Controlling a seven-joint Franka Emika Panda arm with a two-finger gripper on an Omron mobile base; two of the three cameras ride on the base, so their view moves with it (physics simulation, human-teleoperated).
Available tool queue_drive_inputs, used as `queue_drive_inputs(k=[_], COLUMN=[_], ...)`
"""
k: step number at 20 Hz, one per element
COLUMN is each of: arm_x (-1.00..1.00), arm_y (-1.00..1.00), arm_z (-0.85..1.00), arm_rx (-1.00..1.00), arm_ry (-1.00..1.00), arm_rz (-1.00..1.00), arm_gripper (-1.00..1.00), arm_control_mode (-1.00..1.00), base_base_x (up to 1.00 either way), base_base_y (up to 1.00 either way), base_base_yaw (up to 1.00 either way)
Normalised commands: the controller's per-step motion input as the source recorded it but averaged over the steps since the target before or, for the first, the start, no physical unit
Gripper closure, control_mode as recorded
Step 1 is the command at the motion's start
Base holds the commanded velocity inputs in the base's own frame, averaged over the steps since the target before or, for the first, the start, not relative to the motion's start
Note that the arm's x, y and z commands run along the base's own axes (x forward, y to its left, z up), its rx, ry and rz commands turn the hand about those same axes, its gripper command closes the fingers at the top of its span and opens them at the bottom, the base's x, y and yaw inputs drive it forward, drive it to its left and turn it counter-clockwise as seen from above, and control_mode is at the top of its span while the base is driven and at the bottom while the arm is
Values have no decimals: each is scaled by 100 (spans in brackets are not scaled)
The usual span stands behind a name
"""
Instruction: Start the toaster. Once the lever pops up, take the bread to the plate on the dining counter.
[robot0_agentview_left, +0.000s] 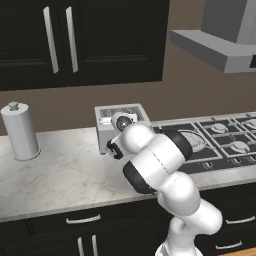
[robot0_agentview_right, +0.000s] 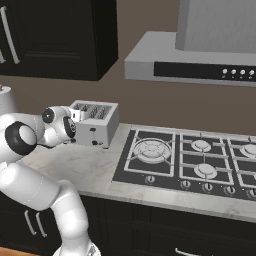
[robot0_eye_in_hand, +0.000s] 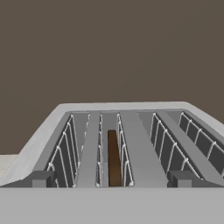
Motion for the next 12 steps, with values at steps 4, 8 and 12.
queue_drive_inputs(k=[4,8,12], arm_x=[0,0,0], arm_y=[0,0,0], arm_z=[0,0,0], arm_rx=[0,0,0], arm_ry=[0,0,0], arm_rz=[0,0,0], arm_gripper=[-100,-100,-100], arm_control_mode=[-100,-100,-100], base_base_x=[0,0,0], base_base_y=[0,0,0], base_base_yaw=[0,0,0])
